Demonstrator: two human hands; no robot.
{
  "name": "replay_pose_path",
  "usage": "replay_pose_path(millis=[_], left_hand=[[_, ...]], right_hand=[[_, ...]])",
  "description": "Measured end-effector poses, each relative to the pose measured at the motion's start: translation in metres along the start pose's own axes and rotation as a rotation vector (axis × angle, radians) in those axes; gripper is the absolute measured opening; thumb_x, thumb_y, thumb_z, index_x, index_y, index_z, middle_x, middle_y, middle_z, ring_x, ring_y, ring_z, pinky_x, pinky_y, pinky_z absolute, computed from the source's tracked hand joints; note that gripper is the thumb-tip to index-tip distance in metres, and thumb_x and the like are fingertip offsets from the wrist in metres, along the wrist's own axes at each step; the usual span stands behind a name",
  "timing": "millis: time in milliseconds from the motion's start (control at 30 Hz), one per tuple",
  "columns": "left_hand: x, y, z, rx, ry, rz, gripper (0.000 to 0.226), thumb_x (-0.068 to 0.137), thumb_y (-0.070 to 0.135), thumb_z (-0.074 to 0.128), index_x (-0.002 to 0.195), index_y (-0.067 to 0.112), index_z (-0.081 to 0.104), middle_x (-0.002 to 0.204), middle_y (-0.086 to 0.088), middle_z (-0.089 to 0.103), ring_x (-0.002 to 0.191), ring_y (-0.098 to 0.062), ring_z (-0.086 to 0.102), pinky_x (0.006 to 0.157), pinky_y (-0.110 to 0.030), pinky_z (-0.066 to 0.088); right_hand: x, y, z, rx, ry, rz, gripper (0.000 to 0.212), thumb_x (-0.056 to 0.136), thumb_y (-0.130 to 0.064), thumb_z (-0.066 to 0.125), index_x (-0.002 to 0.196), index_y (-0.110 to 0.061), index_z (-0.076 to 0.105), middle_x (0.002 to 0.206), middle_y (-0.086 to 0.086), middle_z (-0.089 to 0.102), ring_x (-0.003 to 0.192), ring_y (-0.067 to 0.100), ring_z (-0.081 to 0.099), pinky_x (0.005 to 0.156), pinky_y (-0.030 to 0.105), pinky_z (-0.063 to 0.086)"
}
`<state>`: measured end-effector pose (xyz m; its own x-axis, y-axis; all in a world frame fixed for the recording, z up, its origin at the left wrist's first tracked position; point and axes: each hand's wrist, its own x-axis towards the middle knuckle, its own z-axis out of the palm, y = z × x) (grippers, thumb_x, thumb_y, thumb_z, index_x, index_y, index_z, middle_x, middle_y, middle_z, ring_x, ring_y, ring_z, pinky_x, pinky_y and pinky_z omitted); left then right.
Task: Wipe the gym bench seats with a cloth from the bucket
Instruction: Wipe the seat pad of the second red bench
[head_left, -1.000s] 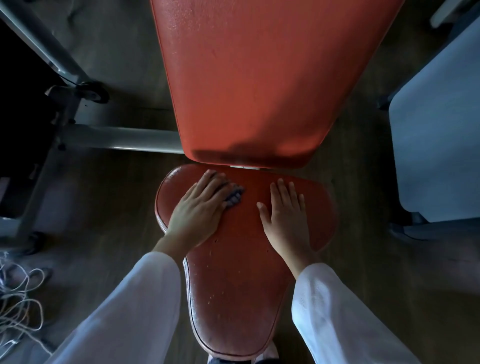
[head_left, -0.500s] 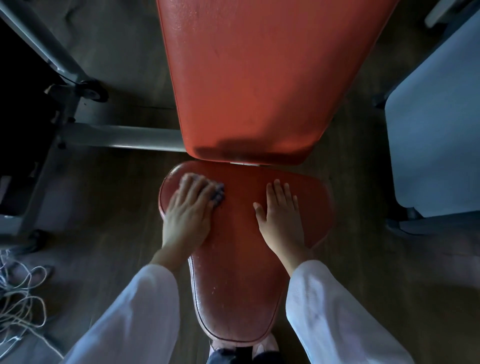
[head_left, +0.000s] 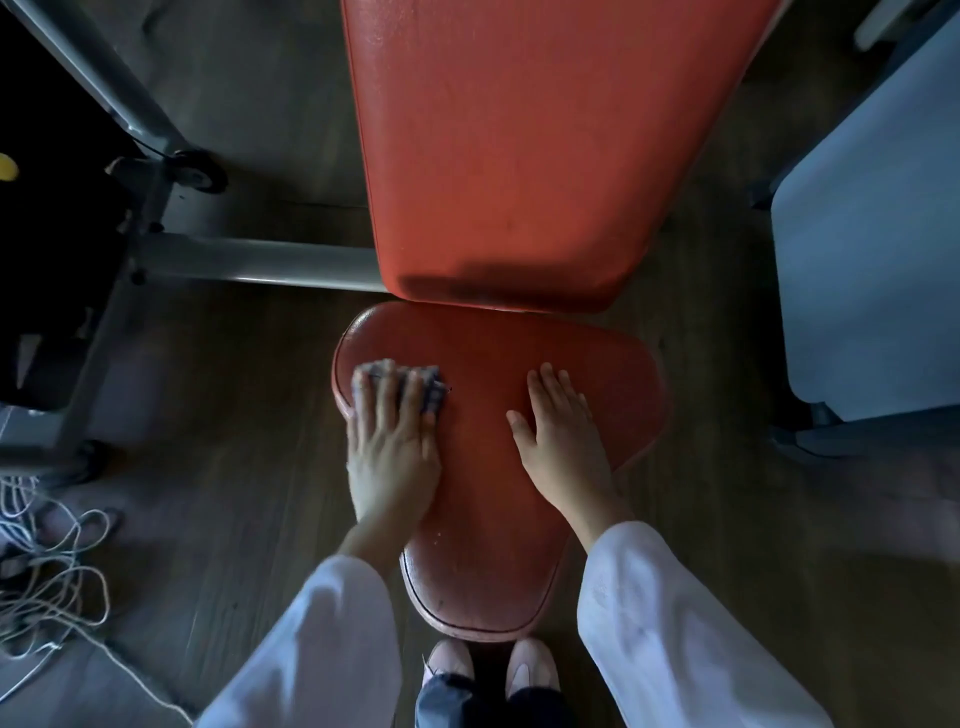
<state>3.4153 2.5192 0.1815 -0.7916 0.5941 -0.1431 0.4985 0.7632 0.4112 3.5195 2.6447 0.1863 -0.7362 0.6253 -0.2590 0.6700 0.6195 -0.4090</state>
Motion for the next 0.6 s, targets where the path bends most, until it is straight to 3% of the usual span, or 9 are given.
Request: replay_pose_path(millis=[100,200,267,400,600], left_hand=[[-0.022,-0.002,-0.004,-0.01,-0.086,0.233,0.061,0.088,0.044,0.013,0.142,0.026,0.035,0.153,0.005,0.021,0.141,-0.012,-0.002,0.115,-0.032,0.004],[-0.005,-0.025,-0.004,0.005,-0.123,0.302,0.062,0.087,0.046,0.011,0.143,0.026,0.029,0.151,0.009,0.011,0.14,-0.011,-0.005,0.115,-0.033,0.001],[0.013,-0.031,-0.006,0.011,-0.083,0.254,0.056,0.092,0.042,0.016,0.144,0.025,0.026,0.154,0.001,0.017,0.144,-0.02,0.0,0.118,-0.044,0.007],[0.023,-0.018,-0.009,0.004,-0.075,0.02,0.048,0.099,0.029,0.027,0.146,0.024,0.023,0.157,-0.001,0.006,0.144,-0.023,-0.009,0.116,-0.037,-0.004],[-0.033,0.003,-0.004,-0.037,-0.093,0.11,0.069,0.083,0.049,0.005,0.146,0.029,0.022,0.157,0.006,0.008,0.138,-0.007,-0.019,0.112,-0.028,-0.009]], right_hand=[[0.001,0.0,-0.004,0.006,-0.04,0.004,0.055,0.098,-0.034,0.036,0.144,-0.01,0.021,0.155,0.008,0.013,0.143,0.021,0.006,0.114,0.033,0.004],[0.0,-0.001,-0.007,0.007,-0.054,-0.001,0.056,0.097,-0.033,0.038,0.144,-0.009,0.02,0.155,0.009,0.013,0.143,0.021,0.006,0.114,0.033,0.004],[-0.003,-0.001,-0.008,0.003,-0.056,-0.008,0.055,0.098,-0.033,0.037,0.144,-0.009,0.02,0.155,0.009,0.013,0.143,0.021,0.007,0.114,0.033,0.005],[-0.008,0.002,-0.008,0.011,-0.079,-0.037,0.054,0.098,-0.033,0.035,0.145,-0.01,0.02,0.155,0.008,0.012,0.143,0.02,0.006,0.114,0.032,0.004],[-0.006,0.003,-0.016,0.063,-0.148,-0.042,0.052,0.099,-0.028,0.035,0.145,-0.01,0.018,0.156,0.007,0.008,0.143,0.019,0.004,0.114,0.031,0.002]])
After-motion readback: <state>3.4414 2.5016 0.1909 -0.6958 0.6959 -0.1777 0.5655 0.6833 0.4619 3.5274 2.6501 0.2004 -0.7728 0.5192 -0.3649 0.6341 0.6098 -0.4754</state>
